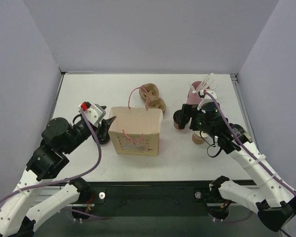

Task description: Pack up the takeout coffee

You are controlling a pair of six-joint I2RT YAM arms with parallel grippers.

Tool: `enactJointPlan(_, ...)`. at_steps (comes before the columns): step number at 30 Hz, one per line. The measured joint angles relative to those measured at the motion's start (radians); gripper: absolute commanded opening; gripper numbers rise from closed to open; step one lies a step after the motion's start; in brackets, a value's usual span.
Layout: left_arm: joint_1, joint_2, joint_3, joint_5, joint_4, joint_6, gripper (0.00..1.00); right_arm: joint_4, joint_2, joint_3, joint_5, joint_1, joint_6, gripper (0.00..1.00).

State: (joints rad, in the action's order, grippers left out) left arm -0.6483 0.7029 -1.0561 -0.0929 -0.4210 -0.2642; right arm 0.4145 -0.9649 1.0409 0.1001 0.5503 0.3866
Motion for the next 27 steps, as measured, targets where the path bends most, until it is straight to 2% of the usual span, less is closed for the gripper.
enactJointPlan(8, 0.000, 0.038, 0.010, 0.350, 0.000, 0.237, 0.60, 0.005, -0.008, 0.016, -0.067, 0.000, -0.006, 0.98)
enactJointPlan(15, 0.000, 0.128, 0.058, 0.404, -0.041, 0.349, 0.60, 0.006, -0.011, 0.017, -0.083, 0.001, -0.010, 0.98)
enactJointPlan(19, 0.000, 0.138, 0.096, 0.424, -0.040, 0.361, 0.53, 0.010, -0.011, 0.017, -0.089, 0.001, -0.011, 0.98)
enactJointPlan(23, 0.000, 0.151, 0.121, 0.455, -0.042, 0.365, 0.34, 0.010, -0.011, 0.017, -0.106, 0.003, -0.011, 0.98)
enactJointPlan(24, 0.000, 0.154, 0.123, 0.457, -0.041, 0.367, 0.20, 0.011, -0.011, 0.017, -0.108, 0.005, -0.011, 0.98)
enactJointPlan(27, 0.000, 0.157, 0.123, 0.455, -0.044, 0.369, 0.03, 0.011, -0.011, 0.017, -0.108, 0.007, -0.013, 0.98)
